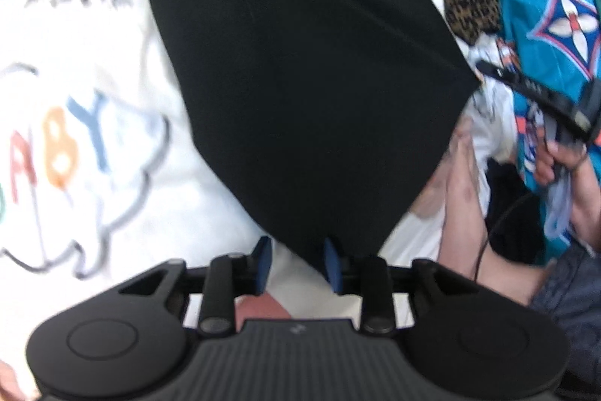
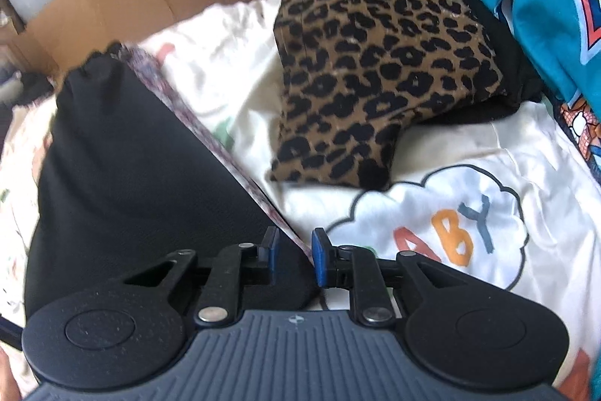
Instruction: Fold clothes
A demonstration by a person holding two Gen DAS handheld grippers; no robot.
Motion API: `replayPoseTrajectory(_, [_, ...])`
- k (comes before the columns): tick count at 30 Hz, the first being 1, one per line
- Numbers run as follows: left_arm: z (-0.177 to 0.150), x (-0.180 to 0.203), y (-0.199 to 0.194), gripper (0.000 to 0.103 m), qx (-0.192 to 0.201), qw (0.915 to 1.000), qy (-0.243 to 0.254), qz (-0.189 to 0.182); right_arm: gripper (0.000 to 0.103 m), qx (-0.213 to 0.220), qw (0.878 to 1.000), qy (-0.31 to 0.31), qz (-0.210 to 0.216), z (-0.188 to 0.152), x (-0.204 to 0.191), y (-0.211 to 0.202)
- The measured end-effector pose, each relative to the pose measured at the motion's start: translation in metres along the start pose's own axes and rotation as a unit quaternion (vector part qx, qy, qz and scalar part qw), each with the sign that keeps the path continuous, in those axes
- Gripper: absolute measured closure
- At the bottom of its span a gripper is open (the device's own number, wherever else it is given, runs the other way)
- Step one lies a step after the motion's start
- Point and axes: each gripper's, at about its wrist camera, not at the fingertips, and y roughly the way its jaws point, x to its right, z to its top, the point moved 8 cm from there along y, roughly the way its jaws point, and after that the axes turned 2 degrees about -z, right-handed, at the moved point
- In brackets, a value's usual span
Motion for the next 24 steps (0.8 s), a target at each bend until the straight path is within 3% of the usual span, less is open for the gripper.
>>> replayPoseTrajectory(11, [0.078,0.015,-0.056,0.071,0.045,0.9961,0.012,0.075,0.083,0.041,0.997,0.016,0.060,0.014,-0.016,-0.002])
replayPoseTrajectory(16, [0.123,0.020,-0.084,0.071,0.088,0.9869,-0.013,0.135,0.083,0.056,0.995,0.023,0.078,0.021,-0.018,-0.003])
replayPoseTrajectory(24, [0.191,0.031,-0.109,0.071,0.143,0.9743,-0.070,0.159,0.083,0.088,0.991,0.061,0.075,0.032,-0.011,0.000])
